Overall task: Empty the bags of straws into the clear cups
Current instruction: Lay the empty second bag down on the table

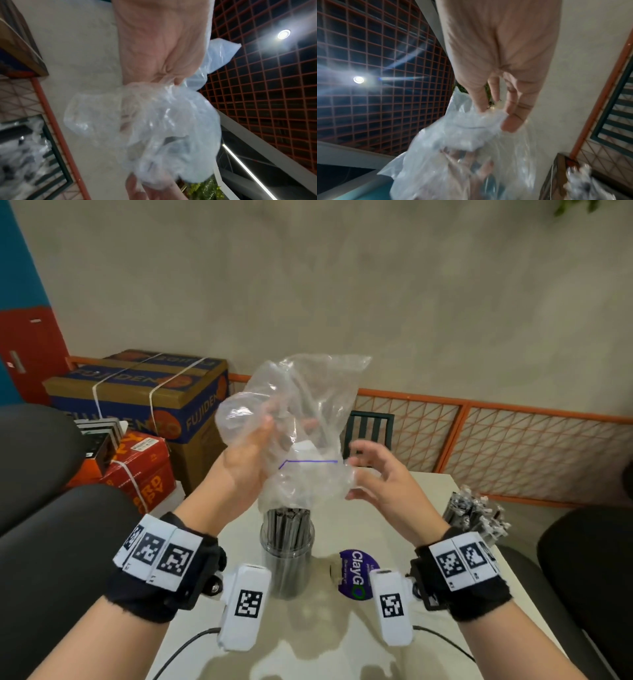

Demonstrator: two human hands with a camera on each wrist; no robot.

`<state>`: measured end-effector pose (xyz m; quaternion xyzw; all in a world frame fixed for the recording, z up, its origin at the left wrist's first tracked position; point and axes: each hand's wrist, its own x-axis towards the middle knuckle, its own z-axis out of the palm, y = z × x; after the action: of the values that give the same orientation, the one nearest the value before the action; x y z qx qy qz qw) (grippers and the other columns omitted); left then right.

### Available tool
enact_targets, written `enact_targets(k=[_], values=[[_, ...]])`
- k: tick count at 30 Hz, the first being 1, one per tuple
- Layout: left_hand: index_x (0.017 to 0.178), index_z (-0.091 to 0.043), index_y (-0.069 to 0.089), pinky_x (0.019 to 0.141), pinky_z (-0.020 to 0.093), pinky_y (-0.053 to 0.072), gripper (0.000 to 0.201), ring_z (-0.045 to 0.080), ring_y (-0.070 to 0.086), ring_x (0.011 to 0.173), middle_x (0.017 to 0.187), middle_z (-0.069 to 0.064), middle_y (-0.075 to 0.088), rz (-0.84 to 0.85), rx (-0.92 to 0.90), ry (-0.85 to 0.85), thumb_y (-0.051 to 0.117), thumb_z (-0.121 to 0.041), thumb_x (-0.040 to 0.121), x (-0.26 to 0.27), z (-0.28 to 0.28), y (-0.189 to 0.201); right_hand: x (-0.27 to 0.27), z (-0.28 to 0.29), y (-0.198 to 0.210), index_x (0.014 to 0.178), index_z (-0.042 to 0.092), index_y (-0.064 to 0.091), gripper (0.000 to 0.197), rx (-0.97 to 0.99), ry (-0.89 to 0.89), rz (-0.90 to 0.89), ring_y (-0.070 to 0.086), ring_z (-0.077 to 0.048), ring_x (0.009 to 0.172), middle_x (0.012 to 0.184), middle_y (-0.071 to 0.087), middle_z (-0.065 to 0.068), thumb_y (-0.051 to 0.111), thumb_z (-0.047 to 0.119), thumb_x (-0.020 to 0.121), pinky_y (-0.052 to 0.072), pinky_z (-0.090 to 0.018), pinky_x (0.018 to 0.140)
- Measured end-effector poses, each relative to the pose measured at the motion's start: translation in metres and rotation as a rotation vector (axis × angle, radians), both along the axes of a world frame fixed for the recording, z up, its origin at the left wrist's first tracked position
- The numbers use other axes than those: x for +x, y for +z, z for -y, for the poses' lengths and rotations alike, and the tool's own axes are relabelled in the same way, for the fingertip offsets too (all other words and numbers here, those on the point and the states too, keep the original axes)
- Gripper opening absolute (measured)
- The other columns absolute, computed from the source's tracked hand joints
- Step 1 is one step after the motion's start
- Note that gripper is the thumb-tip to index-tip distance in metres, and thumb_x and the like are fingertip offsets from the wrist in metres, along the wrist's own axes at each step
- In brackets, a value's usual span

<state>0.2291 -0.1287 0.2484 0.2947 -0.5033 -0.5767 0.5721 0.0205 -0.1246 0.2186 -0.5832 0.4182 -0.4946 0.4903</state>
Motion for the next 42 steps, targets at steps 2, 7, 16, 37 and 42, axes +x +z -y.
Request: enact_targets(k=[2,7,16,37,42], values=[[0.122,-0.022,0.061,0.093,0.045,0.047,0.042,0.034,0.050,0.118,0.126,0.016,0.055,-0.075,0.004,-0.029,0.048,-0.043,0.089,-0.006,-0.005,0.004,-0.005,-0.013,-0.007,0.087,0.008,0.058,0.021,-0.011,-0.027,-0.036,0.060,-0.013,0.060,0.087,0.053,-0.013,0.053,-0.012,0.084,0.054,-0.021,0.060],[0.099,-0.026,0.073,0.080,0.035,0.056,0.037,0.031,0.063,0.105,0.113,0.008,0.069,0.001,0.077,-0.043,0.041,-0.043,0.092,-0.032,-0.023,0.004,-0.051,-0.051,-0.013,0.080,0.013,0.057,0.014,0.103,-0.062,-0.473,0.059,-0.014,0.068,0.083,0.058,-0.004,0.057,0.002,0.088,0.058,-0.026,0.065],[0.116,-0.027,0.061,0.087,0.038,0.052,0.029,0.025,0.068,0.097,0.104,0.010,0.072,0.462,0.069,-0.447,0.038,-0.033,0.099,-0.111,-0.056,-0.007,-0.089,-0.089,0.058,0.126,0.025,0.048,0.048,-0.506,-0.293,-1.006,0.046,-0.011,0.113,0.122,0.051,0.002,0.061,0.043,0.083,0.036,-0.028,0.098],[0.105,-0.029,0.054,0.077,0.021,0.044,0.024,0.013,0.057,0.096,0.108,0.000,0.059,0.689,0.138,-0.147,0.051,-0.009,0.091,-0.146,-0.120,-0.127,-0.191,-0.117,0.028,0.102,0.011,0.050,0.014,-0.234,-0.584,-0.949,0.045,-0.002,0.053,0.063,0.048,0.007,0.043,0.022,0.098,0.034,-0.009,0.044],[0.138,-0.033,0.027,0.097,0.027,0.038,0.084,0.002,0.050,0.111,0.117,-0.020,0.047,0.622,0.094,-0.155,0.074,-0.048,0.070,-0.193,-0.121,-0.103,-0.174,-0.124,0.031,0.097,0.018,0.047,0.006,-0.274,-0.411,-0.878,0.040,-0.006,0.047,0.058,0.045,0.007,0.045,0.023,0.097,0.035,-0.004,0.041]])
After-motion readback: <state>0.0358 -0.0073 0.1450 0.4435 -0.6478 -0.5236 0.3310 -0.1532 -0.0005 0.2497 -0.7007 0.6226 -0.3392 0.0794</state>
